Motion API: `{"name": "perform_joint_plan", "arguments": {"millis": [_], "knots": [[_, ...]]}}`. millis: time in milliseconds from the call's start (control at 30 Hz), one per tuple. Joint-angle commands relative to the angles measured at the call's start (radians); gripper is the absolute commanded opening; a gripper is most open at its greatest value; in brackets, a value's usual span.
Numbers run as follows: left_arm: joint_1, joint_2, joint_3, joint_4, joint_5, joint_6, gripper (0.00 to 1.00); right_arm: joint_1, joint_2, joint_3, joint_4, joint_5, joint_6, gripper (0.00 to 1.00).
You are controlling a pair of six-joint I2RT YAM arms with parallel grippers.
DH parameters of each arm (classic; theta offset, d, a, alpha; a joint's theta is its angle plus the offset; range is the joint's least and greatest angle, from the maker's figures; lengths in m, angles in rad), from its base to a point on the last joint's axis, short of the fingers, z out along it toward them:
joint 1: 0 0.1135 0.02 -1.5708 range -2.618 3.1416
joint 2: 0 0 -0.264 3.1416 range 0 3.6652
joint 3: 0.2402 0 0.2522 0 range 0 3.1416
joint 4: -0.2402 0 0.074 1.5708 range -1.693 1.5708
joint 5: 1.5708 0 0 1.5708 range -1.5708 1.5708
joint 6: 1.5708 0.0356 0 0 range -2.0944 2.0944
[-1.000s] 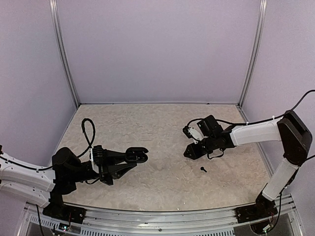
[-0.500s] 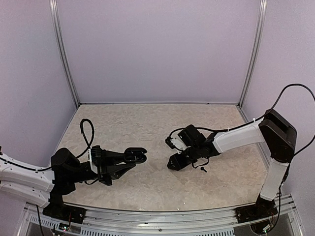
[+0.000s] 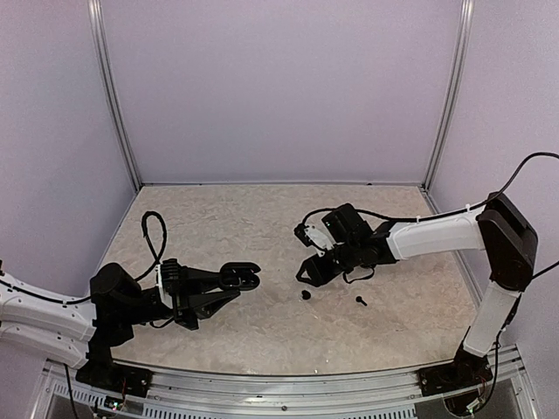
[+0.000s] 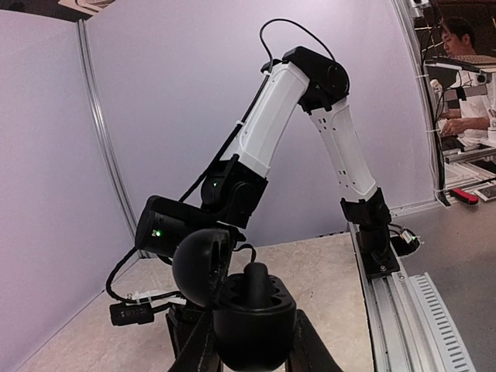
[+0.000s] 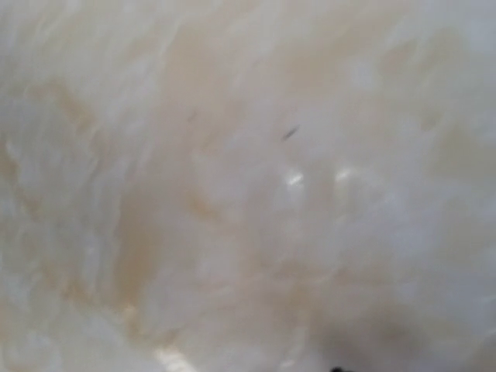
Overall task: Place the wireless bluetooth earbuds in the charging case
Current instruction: Adjust the right earbud at the center of the board.
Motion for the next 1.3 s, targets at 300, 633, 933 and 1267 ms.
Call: {"name": "perform_joint_plan", "arguments": {"millis": [300,633,933,1267], "knots": [[0.005,-0.027,-0.012,0.016,-0.014,-0.01,0.01,-0.048,0.114,0.127,-0.111,-0.112,-0.235,0.39],[0.006,-0.017,-0.008,0.021,-0.015,-0.012,0.01,-0.015,0.182,0.184,-0.198,-0.083,-0.301,0.42],[0.005,-0.014,-0.004,0.017,-0.017,-0.007,0.01,0.025,0.226,0.254,-0.323,0.088,-0.296,0.4],[0.008,0.002,0.006,0.022,-0.013,-0.007,0.01,0.026,0.17,0.201,-0.397,0.202,-0.275,0.38]]}}
